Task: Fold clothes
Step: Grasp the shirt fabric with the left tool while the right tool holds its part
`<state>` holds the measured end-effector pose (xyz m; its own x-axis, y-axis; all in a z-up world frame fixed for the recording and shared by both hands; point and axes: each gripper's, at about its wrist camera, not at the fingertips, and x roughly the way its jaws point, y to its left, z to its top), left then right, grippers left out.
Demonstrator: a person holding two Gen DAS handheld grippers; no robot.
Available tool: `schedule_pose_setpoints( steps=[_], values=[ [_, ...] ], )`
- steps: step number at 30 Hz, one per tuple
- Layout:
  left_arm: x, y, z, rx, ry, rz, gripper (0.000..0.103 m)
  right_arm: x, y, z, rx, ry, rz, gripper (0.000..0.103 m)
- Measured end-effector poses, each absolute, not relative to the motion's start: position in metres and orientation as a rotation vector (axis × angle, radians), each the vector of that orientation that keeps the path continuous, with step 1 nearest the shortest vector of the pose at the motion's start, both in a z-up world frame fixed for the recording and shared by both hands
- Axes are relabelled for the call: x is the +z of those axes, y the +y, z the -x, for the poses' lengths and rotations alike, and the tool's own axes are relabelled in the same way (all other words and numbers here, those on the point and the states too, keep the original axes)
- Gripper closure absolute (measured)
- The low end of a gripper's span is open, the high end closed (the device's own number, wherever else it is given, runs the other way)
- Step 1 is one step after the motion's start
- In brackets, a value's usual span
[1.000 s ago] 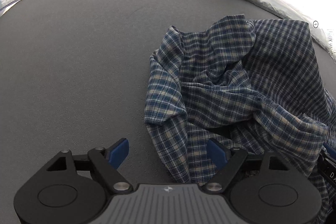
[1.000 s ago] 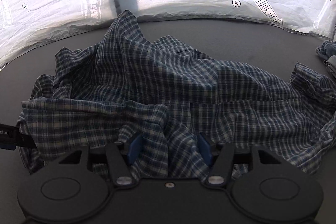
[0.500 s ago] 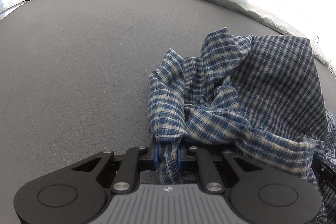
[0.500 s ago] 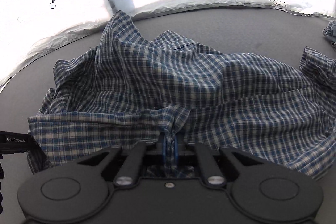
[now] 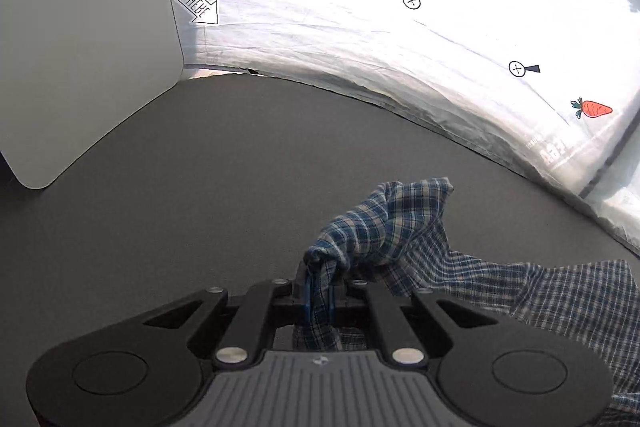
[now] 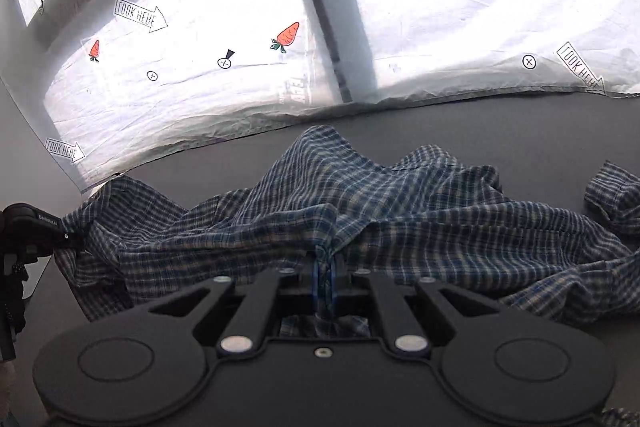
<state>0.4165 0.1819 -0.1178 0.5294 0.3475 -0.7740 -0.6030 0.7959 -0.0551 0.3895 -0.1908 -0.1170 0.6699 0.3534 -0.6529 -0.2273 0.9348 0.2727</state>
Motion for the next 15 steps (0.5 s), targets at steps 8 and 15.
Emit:
schedule_pose_setpoints(
  steps=[8, 15],
  values=[
    [-0.164, 0.235, -0.336, 0.724, 1.001, 0.41, 0.081, -0.135, -0.148, -0.377, 0.454, 0.929, -0.182, 0.077],
    [-0.129, 0.196, -0.345, 0.543, 0.883, 0.296, 0.057, -0.122, -0.183, -0.393, 0.291, 0.852, -0.234, 0.062]
  ],
)
